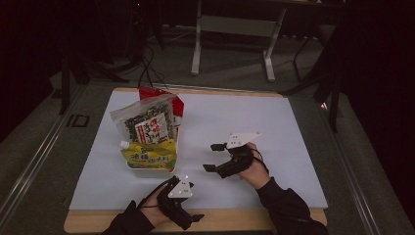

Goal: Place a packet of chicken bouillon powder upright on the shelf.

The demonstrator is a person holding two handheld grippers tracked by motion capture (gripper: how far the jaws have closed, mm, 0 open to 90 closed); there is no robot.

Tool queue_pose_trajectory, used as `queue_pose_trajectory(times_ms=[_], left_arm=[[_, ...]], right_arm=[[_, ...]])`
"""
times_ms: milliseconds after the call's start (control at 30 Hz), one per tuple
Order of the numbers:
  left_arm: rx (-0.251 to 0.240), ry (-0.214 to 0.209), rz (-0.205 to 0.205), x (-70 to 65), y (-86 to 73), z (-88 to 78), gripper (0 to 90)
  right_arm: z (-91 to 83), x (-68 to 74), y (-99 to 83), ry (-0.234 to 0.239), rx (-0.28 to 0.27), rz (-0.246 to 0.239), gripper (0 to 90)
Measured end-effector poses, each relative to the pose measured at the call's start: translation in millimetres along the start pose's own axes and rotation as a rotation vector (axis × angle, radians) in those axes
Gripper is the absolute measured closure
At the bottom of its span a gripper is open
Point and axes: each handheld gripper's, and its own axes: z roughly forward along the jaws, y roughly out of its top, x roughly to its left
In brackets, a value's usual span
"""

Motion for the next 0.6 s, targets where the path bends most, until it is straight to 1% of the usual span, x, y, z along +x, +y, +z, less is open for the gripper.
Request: queue_pose_trajectory(times_ms=[100, 200, 233, 267, 367, 467, 600], left_arm=[[-0.002, 0.001, -0.001, -0.1, 0.2, 0.1, 0.8], [-0.002, 0.001, -0.001, -0.5, 0.3, 0.1, 0.8], [-0.002, 0.001, -0.001, -0.5, 0.3, 0.1, 0.8], [0.002, 0.004, 0.005, -1.1, 0.2, 0.5, 0.8], [0.001, 0.004, 0.006, -1.2, 0.2, 0.7, 0.8], [0.003, 0.004, 0.009, -1.1, 0.4, 0.5, 0.8], [0.003, 0.005, 0.008, -1.4, 0.5, 0.4, 0.8]], right_arm=[[-3.2, -0.6, -8.5, -0.009, 0.01, -0.001, 18.0], [-6.5, -1.3, -12.6, -0.011, 0.004, 0.005, 17.1], [-8.2, -1.6, -14.4, -0.019, 0.0, 0.007, 17.1], [-12.1, -2.3, -19.6, -0.024, -0.007, 0.011, 15.6], [-15.9, -2.5, -28.0, -0.027, -0.002, 0.015, 15.3], [-20.1, -3.8, -36.9, -0.032, -0.005, 0.035, 14.5], [-26.2, -5.9, -46.5, -0.058, 0.002, 0.04, 14.0]])
